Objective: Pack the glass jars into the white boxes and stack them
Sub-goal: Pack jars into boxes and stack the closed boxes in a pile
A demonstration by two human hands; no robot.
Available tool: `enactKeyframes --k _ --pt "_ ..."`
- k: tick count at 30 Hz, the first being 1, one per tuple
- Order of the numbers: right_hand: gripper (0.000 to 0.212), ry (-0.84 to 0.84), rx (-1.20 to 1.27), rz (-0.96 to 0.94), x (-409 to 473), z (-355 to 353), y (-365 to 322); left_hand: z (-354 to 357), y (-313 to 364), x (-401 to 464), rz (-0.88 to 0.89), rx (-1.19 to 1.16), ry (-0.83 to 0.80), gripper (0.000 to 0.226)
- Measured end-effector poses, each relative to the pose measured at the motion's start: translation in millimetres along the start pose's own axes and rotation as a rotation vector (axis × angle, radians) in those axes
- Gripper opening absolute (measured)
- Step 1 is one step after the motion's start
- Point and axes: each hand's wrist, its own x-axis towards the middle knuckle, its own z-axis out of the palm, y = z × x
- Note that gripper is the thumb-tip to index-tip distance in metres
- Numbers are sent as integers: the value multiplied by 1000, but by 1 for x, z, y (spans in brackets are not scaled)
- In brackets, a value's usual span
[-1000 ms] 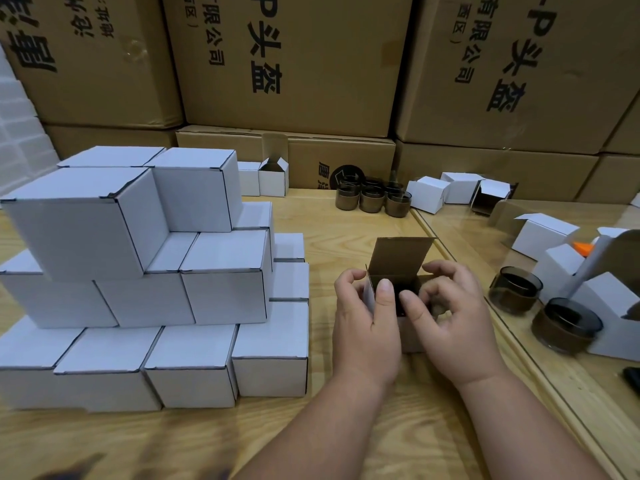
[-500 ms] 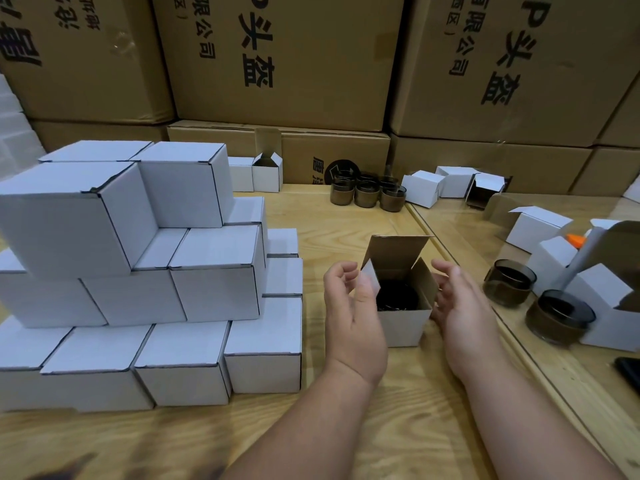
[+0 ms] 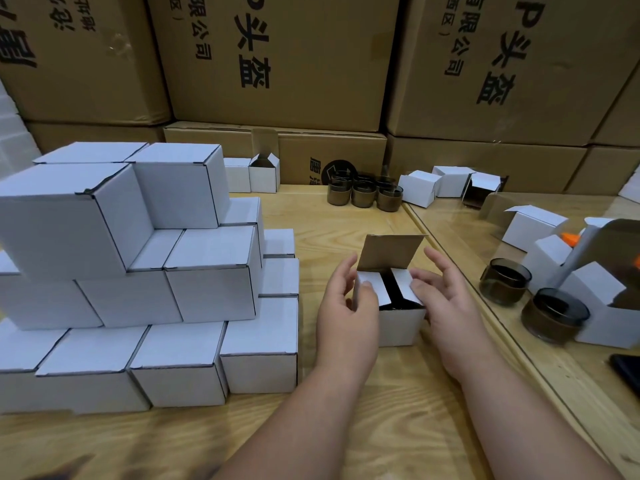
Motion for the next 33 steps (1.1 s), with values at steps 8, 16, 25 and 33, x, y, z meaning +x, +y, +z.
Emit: enactKeyframes --k 8,16,25,33 --pt "25 -107 152 39 -6 3 -7 2 -2 1 26 -19 38 31" --pt "65 -152 178 -18 -12 1 -10 2 -1 1 34 -48 33 31" --pt "50 -154 170 -87 -12 0 -8 0 -2 1 33 -80 26 18" --pt "29 -205 51 -125 -10 1 -2 -4 -8 5 -17 -89 8 29"
